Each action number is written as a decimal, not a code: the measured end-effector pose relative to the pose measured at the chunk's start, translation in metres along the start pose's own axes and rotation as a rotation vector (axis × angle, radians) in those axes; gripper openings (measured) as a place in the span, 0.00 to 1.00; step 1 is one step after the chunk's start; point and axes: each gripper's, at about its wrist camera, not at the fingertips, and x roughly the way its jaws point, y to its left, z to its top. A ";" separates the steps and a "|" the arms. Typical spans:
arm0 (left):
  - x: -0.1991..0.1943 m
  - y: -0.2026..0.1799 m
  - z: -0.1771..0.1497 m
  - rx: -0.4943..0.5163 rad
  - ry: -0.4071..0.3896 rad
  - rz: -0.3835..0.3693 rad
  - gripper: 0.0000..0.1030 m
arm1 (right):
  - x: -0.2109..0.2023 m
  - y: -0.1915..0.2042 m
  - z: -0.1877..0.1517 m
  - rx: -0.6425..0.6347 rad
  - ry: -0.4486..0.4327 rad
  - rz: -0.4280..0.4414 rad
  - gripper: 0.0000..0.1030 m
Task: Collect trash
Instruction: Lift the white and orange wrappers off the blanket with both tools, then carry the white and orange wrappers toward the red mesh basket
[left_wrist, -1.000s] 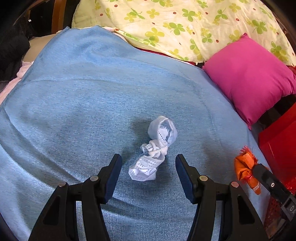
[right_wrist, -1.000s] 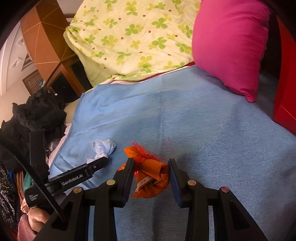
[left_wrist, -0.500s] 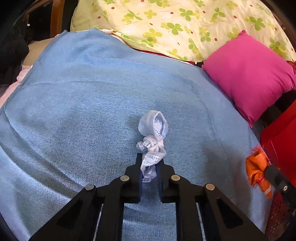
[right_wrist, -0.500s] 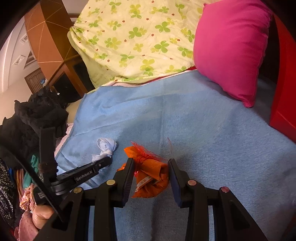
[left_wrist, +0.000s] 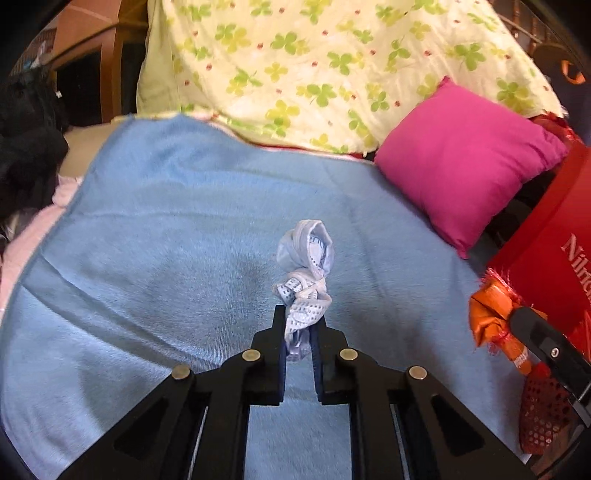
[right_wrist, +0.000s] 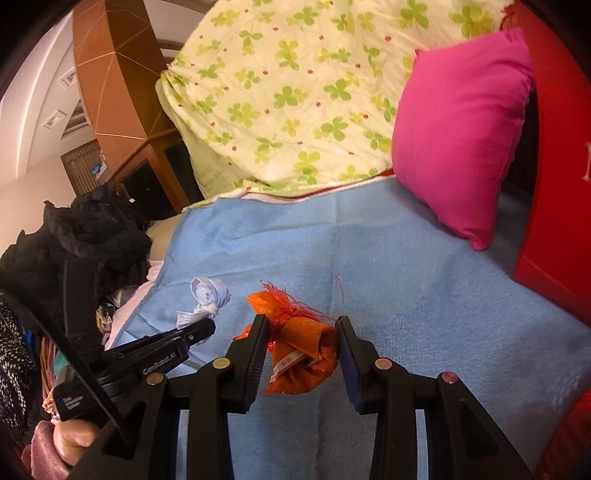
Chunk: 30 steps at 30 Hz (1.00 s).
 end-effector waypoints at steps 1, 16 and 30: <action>-0.009 -0.005 -0.002 0.014 -0.012 0.008 0.12 | -0.008 0.002 -0.001 -0.007 -0.012 -0.001 0.38; -0.099 -0.053 -0.037 0.178 -0.151 0.059 0.12 | -0.125 0.000 -0.033 -0.044 -0.163 -0.062 0.38; -0.174 -0.078 -0.103 0.182 -0.168 0.061 0.12 | -0.193 -0.021 -0.057 0.056 -0.270 -0.072 0.38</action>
